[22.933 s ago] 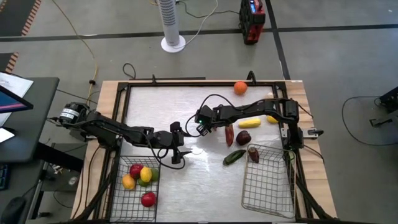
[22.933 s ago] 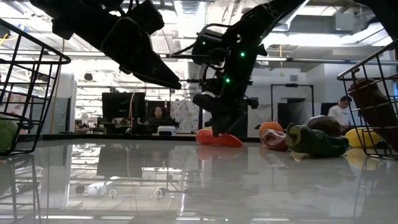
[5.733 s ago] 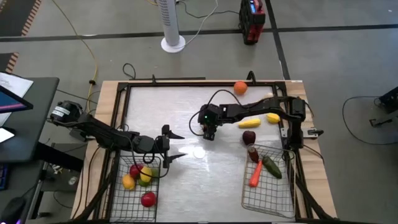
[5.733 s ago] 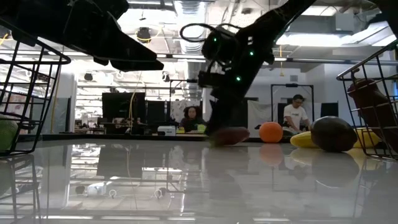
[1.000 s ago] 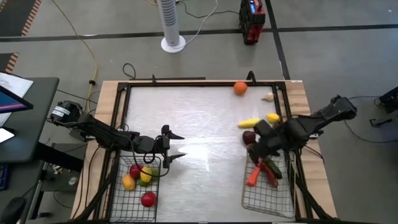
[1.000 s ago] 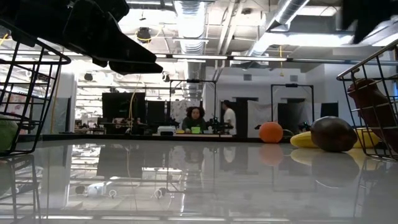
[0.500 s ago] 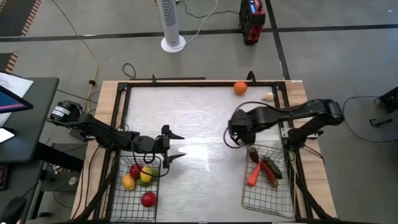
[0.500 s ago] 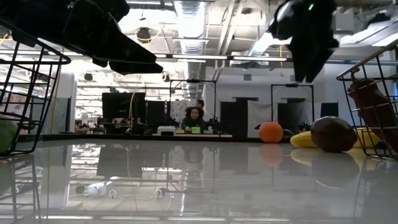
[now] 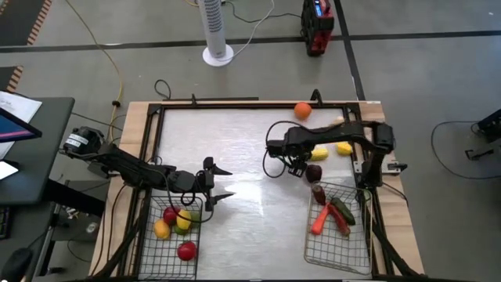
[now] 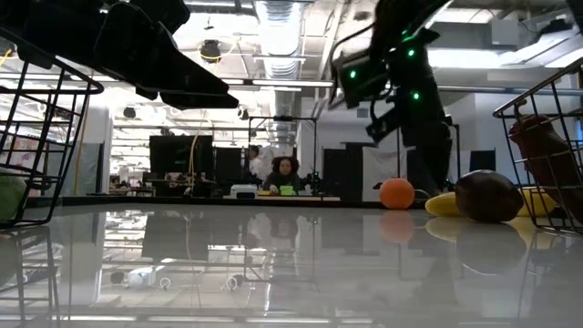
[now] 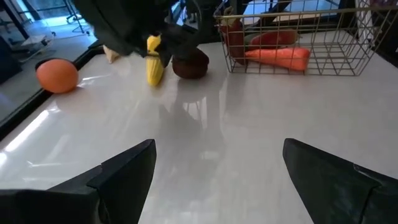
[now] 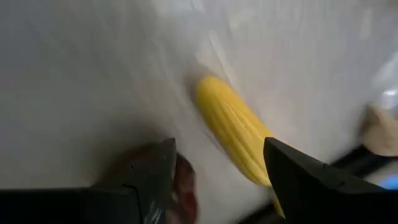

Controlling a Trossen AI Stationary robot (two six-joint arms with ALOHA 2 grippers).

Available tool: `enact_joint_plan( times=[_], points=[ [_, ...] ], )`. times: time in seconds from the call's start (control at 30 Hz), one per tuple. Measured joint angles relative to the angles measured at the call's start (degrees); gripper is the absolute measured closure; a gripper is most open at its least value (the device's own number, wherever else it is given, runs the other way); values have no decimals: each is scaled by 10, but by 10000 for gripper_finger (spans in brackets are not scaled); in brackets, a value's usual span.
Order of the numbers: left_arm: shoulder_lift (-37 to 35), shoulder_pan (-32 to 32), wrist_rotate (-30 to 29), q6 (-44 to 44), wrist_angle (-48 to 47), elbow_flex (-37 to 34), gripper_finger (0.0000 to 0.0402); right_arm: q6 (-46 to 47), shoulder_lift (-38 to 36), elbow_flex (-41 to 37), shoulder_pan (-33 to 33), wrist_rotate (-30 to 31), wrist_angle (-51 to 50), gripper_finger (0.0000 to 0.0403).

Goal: Sort produce into baskets
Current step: Put the yellow corn into the gold wire basket

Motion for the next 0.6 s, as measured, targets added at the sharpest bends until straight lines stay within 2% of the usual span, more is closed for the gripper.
enact_joint_plan(
  times=[0.13,0.3,0.47,0.6],
  points=[
    [0,1,-2,17,1,0,60,-35,44,23,0,29,-42,132],
    [0,3,-2,17,0,0,60,-74,80,27,-20,3,-43,132],
    [0,3,-1,16,0,0,60,-105,112,27,-32,2,-45,133],
    [0,3,-1,16,-3,0,60,-120,125,27,-41,-2,-44,150]
  ],
)
